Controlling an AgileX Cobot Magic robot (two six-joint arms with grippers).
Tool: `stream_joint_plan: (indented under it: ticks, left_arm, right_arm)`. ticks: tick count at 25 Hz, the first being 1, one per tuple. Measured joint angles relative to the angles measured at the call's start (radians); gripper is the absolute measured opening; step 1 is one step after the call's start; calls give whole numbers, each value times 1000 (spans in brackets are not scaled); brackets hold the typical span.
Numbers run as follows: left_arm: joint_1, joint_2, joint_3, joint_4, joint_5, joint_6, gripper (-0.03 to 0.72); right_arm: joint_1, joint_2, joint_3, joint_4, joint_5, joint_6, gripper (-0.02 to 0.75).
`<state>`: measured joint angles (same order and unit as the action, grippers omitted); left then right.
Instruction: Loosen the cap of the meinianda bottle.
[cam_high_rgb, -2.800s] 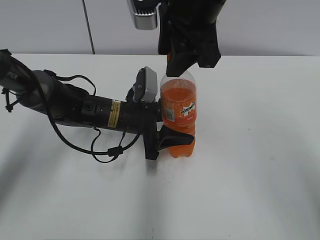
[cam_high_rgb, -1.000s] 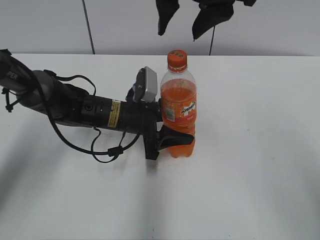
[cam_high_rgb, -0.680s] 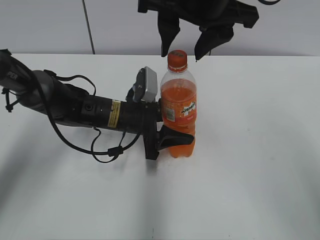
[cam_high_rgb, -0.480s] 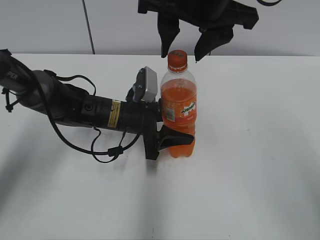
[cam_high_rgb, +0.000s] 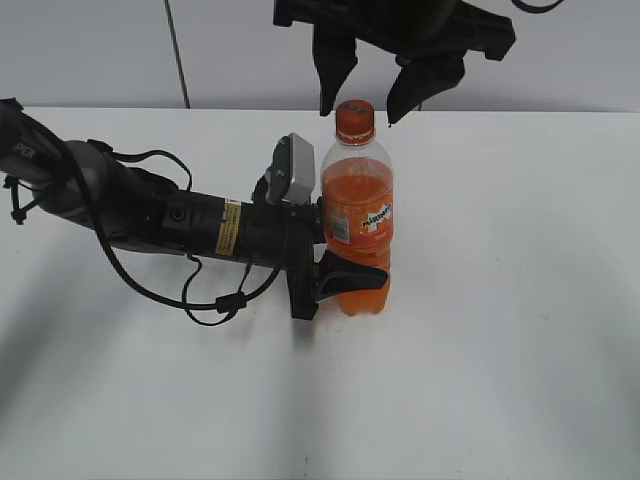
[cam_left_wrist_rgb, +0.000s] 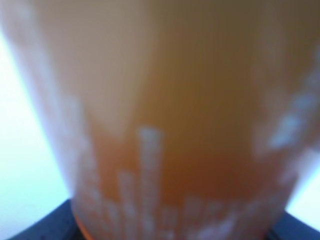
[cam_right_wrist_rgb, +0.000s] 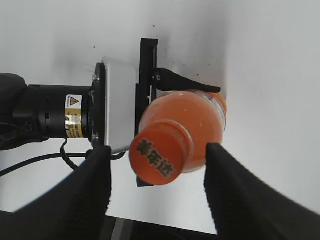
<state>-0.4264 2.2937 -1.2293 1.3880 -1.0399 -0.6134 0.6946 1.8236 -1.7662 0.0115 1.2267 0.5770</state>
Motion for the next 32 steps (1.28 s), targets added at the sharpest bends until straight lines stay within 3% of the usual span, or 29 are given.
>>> stream_joint_plan:
  ticks: [23,29,32]
  left_arm:
    - [0,0,0,0,0,0,398]
    - [0,0,0,0,0,0,398]
    - [0,0,0,0,0,0,398]
  right_arm:
    - [0,23,-1,7,0,0,435]
    - [0,24,-1,5,0,-1,293]
    - [0,24,-1,2,0,-2,280]
